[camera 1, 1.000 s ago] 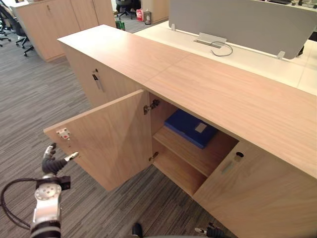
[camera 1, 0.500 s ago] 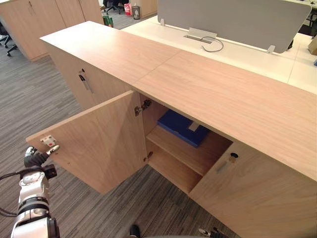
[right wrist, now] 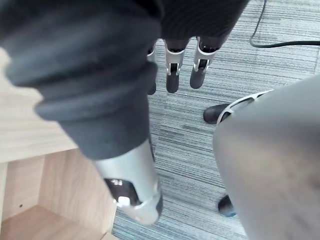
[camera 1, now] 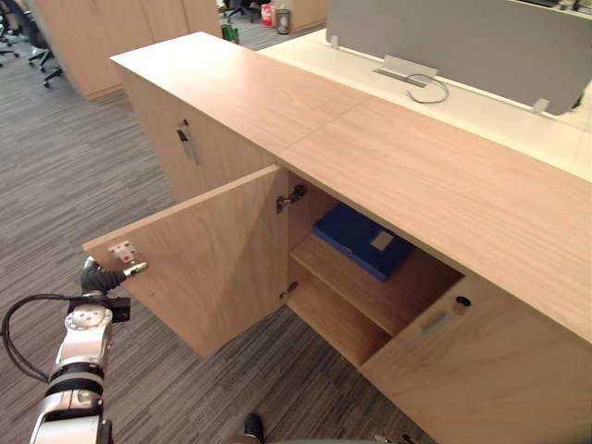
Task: Walk over to the cabinet, pick up the folder, carry it to the office cabinet, place the folder inside the office cabinet, then close the office cabinet door
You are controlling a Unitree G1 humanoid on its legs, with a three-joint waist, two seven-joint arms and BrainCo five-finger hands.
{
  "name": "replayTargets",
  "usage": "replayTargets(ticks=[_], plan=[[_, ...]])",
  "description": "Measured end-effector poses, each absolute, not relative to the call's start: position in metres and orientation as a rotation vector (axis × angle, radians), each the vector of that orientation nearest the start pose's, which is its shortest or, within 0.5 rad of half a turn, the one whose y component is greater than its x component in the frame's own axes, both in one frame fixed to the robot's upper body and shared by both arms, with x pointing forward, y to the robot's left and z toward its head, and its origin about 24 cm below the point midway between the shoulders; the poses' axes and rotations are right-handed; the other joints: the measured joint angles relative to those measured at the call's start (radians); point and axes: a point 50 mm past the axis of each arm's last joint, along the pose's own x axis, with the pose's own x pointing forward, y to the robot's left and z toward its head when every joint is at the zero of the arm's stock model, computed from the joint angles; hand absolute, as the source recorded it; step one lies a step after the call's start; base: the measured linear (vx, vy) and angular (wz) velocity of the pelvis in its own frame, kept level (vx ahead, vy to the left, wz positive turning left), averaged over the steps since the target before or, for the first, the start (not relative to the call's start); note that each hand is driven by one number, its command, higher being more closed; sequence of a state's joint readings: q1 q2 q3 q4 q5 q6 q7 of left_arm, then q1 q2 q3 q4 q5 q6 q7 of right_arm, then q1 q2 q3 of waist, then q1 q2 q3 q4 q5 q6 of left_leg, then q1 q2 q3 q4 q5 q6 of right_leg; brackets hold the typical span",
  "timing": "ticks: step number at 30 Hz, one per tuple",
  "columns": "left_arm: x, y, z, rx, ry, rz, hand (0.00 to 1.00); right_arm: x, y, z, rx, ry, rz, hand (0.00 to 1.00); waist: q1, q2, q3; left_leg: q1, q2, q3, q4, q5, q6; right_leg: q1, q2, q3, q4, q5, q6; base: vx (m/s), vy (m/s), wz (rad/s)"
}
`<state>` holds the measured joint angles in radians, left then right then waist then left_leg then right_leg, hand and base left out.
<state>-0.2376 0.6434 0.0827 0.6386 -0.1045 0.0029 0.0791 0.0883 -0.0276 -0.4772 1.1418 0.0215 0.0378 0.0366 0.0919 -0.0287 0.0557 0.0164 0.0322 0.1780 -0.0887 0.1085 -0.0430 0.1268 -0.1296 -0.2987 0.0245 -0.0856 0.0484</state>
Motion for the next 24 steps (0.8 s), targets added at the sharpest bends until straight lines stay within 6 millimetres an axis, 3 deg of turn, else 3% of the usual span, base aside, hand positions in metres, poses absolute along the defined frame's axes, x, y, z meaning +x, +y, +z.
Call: replayTargets(ticks=[4,9,11,12,13,14,15,16,17,20,24], plan=[[0.268,0.323,0.039,0.634,0.317,0.186,0.00,0.063,-0.205,-0.171,0.291,1.206,-0.436,0.00,0.010,-0.001,-0.001,-0.004,-0.012,-0.028,0.000,0.008,0.011,0.002,-0.018,-0.023,0.025,0.002,0.003,-0.03,0.058,0.32],[0.252,0.263,0.042,0.692,0.262,-0.215,0.00,0.056,-0.202,-0.173,0.297,1.240,-0.434,0.00,0.020,-0.005,-0.004,-0.042,-0.041,-0.069,0.000,0.019,0.032,-0.027,-0.048,-0.032,0.056,0.022,0.033,-0.11,0.102,0.30],[0.231,0.201,0.045,0.563,0.191,-0.550,0.00,0.060,-0.201,-0.173,0.291,1.238,-0.420,0.00,0.008,-0.005,-0.005,-0.063,-0.056,-0.062,-0.005,0.016,0.035,-0.067,-0.068,-0.027,0.084,0.034,0.032,-0.15,0.107,-0.11],[0.225,0.190,0.042,0.523,0.185,-0.594,0.00,0.061,-0.201,-0.173,0.283,1.238,-0.408,0.00,0.003,-0.004,-0.008,-0.068,-0.058,-0.059,-0.005,0.015,0.033,-0.080,-0.071,-0.027,0.092,0.037,0.029,-0.19,0.115,-0.43],[0.208,0.162,0.040,0.405,0.151,-0.727,0.00,0.066,-0.197,-0.173,0.276,1.230,-0.385,0.00,-0.021,-0.017,-0.018,-0.086,-0.073,-0.054,-0.006,-0.016,-0.007,-0.114,-0.086,-0.026,0.093,0.045,0.019,-0.14,0.110,-0.40],[0.201,0.150,0.043,0.361,0.121,-0.777,0.00,0.066,-0.193,-0.173,0.280,1.233,-0.376,0.00,-0.036,-0.047,-0.028,-0.103,-0.093,-0.051,0.037,-0.013,0.014,-0.127,-0.119,-0.019,0.087,0.035,0.023,-0.14,0.089,-0.63],[0.190,0.120,0.050,0.236,0.039,-0.876,0.00,0.067,-0.197,-0.173,0.264,1.232,-0.370,0.00,-0.050,-0.030,-0.032,-0.135,-0.085,-0.049,0.104,-0.019,0.065,-0.141,-0.104,0.010,0.088,0.036,0.056,-0.07,0.045,-0.54],[0.185,0.108,0.054,0.190,0.006,-0.918,0.00,0.067,-0.197,-0.173,0.259,1.232,-0.367,0.00,-0.051,-0.026,-0.039,-0.129,-0.084,-0.035,0.095,-0.028,0.056,-0.145,-0.103,0.020,0.082,0.040,0.049,-0.08,0.025,-0.86],[0.175,0.090,0.073,0.106,-0.115,-0.979,0.00,0.068,-0.196,-0.173,0.250,1.231,-0.358,0.00,-0.078,-0.029,-0.051,-0.101,-0.084,-0.019,0.056,-0.026,0.050,-0.144,-0.103,0.031,0.065,0.045,0.041,-0.06,0.037,-0.78],[0.170,0.086,0.089,0.068,-0.224,-0.991,0.00,0.068,-0.199,-0.172,0.241,1.226,-0.361,0.00,-0.087,-0.021,-0.057,-0.063,-0.080,-0.019,-0.004,-0.008,0.042,-0.145,-0.093,0.031,0.044,0.047,0.038,-0.04,0.001,-0.53],[0.162,0.088,0.080,0.030,-0.170,-0.971,0.00,0.062,-0.209,-0.172,0.178,1.244,-0.354,0.00,-0.106,-0.008,-0.066,-0.065,-0.064,-0.018,-0.005,0.009,0.047,-0.142,-0.075,0.031,0.032,0.049,0.034,-0.04,-0.068,-0.01]])
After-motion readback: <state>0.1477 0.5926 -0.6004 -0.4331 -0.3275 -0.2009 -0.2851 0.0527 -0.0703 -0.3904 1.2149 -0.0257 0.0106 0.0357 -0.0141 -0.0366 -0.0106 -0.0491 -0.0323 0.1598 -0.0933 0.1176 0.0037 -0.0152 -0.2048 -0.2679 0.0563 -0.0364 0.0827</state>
